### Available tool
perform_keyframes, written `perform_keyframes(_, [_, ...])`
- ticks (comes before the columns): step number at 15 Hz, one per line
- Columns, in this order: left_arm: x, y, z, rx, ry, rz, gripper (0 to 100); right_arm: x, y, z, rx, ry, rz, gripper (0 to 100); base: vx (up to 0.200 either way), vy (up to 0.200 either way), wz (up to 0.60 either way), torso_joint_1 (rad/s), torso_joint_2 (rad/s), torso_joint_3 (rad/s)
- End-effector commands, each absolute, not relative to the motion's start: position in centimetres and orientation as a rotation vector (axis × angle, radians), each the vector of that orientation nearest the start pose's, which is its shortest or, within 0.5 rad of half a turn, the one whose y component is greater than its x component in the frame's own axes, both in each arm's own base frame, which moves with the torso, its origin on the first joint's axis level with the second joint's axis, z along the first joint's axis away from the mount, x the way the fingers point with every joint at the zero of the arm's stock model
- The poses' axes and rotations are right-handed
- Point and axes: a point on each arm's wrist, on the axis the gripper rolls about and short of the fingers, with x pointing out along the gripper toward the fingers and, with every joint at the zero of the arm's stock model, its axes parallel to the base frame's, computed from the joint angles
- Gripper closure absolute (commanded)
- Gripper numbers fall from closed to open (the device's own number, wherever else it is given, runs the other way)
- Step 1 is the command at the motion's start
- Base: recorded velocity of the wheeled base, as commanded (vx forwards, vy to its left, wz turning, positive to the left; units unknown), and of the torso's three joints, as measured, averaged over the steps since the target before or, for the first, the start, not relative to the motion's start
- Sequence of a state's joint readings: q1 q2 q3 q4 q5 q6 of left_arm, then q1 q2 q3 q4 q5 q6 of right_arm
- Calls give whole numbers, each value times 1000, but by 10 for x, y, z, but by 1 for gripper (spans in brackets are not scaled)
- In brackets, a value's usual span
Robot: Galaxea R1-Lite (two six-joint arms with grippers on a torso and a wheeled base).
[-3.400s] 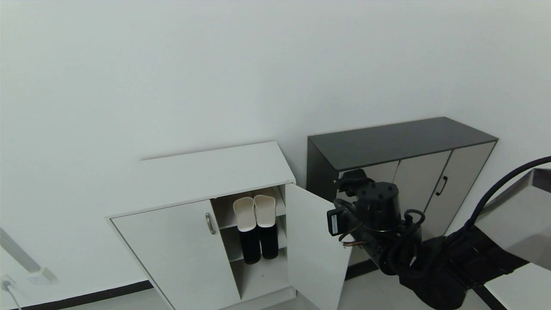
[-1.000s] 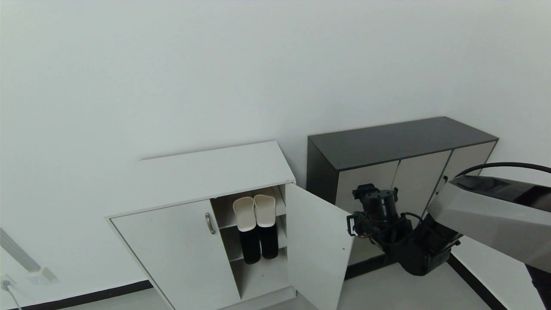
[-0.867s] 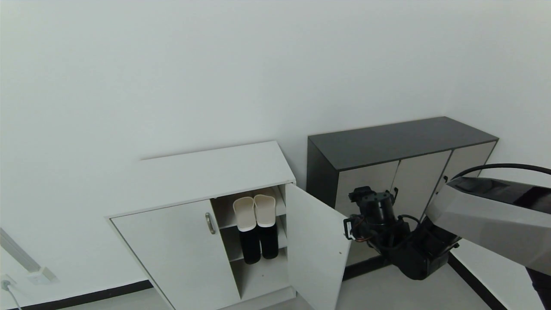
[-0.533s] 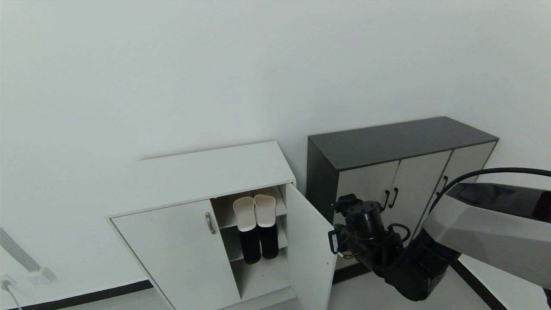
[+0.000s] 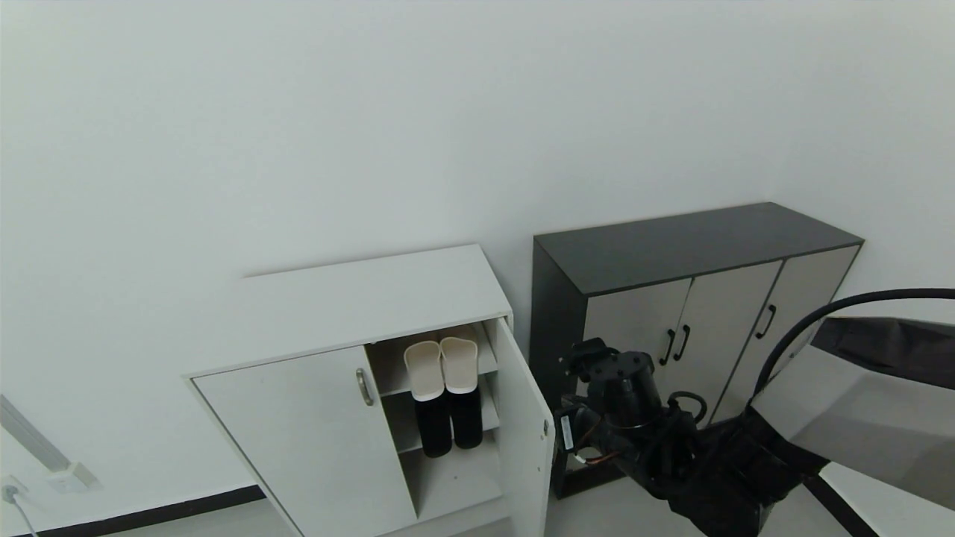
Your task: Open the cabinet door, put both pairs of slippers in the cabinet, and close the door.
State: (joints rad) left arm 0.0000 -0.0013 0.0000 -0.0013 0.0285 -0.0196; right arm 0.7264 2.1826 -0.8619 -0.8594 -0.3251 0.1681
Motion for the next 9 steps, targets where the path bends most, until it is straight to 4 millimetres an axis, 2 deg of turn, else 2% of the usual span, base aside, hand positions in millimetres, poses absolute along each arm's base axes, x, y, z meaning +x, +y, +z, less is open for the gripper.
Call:
perform_keyframes(1, [-23,1,76,-20,-2,29,100,302,244,35,-76,453,328,100,0,0,0,0,0,0])
perform_keyframes(3, [-23,1,76,-20,-2,29,100,304,246,29,-81,462,327,100,0,0,0,0,0,0])
perform_keyframes(6, [-23,1,76,-20,-2,29,100,299,260,19,-97,473,361,100,0,0,0,0,0,0])
perform_keyframes(9, [-23,1,76,-20,-2,29,100,283,282,13,-112,480,425,100,0,0,0,0,0,0])
